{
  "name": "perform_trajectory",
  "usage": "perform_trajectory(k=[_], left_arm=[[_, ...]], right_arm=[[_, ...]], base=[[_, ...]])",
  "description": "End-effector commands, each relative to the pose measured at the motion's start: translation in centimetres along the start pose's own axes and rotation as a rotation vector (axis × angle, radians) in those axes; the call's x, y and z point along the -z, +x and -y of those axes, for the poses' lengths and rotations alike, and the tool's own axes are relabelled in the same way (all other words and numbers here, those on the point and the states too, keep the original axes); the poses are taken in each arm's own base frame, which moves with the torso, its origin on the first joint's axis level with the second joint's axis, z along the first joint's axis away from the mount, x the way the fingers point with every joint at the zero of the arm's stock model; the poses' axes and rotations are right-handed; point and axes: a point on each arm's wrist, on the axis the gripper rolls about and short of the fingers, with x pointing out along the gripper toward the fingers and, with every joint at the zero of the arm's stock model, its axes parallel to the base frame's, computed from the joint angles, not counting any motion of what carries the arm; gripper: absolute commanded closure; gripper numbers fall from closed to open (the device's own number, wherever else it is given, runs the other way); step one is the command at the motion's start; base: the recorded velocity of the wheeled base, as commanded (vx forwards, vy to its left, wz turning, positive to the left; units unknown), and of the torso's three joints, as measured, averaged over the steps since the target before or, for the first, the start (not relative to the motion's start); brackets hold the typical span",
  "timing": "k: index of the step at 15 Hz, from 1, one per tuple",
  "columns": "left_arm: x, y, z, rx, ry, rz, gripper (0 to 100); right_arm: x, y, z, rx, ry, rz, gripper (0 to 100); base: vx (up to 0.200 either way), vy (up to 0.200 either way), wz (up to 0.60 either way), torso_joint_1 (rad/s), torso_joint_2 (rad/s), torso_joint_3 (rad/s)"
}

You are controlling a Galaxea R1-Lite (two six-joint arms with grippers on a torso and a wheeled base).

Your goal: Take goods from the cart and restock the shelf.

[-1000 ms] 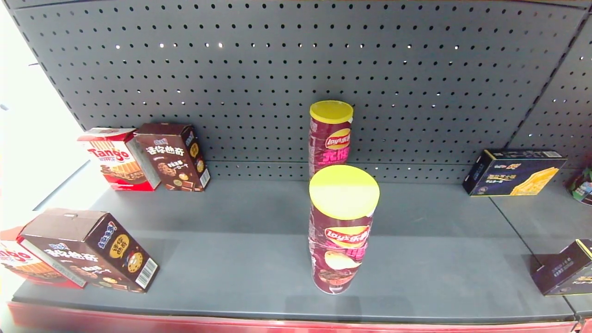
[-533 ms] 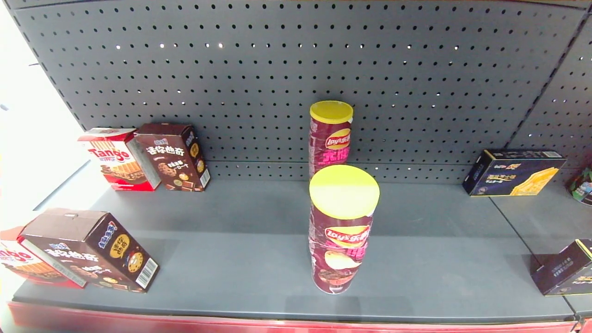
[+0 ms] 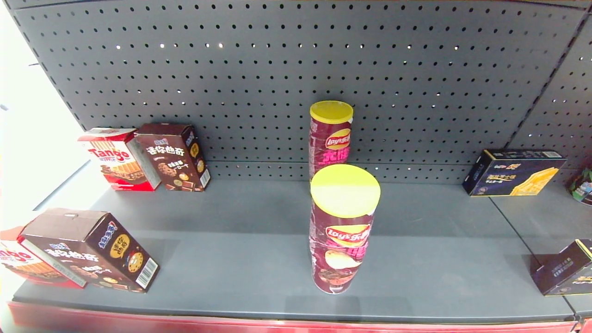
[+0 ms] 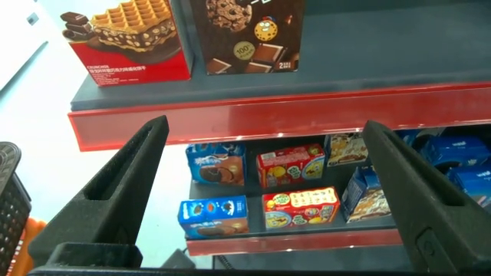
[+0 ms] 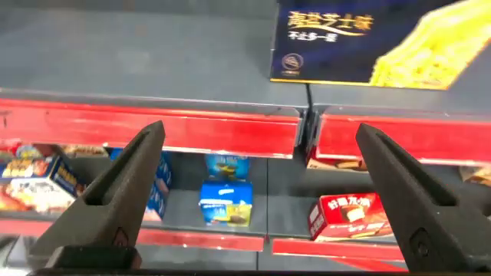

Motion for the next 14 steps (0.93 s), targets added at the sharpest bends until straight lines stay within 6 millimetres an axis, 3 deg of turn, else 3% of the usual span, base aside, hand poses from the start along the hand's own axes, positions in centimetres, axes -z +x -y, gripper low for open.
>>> perform_trajectory(k=[1,14], left_arm=[[-0.03,0.00,0.00,0.001,0.000,-0.001,0],[-0.02,0.00,0.00,-0.002,-0.008,0.002,0]], right_arm=[[0.21,-0.30,-0.04,0.020,0.004,0.037,0],[0.19,-0.30,-0.05,0.018,0.004,0.039,0]], base=[[0.000,0.000,0.00,0.000,0.00,0.000],[0.000,0.000,0.00,0.000,0.00,0.000]])
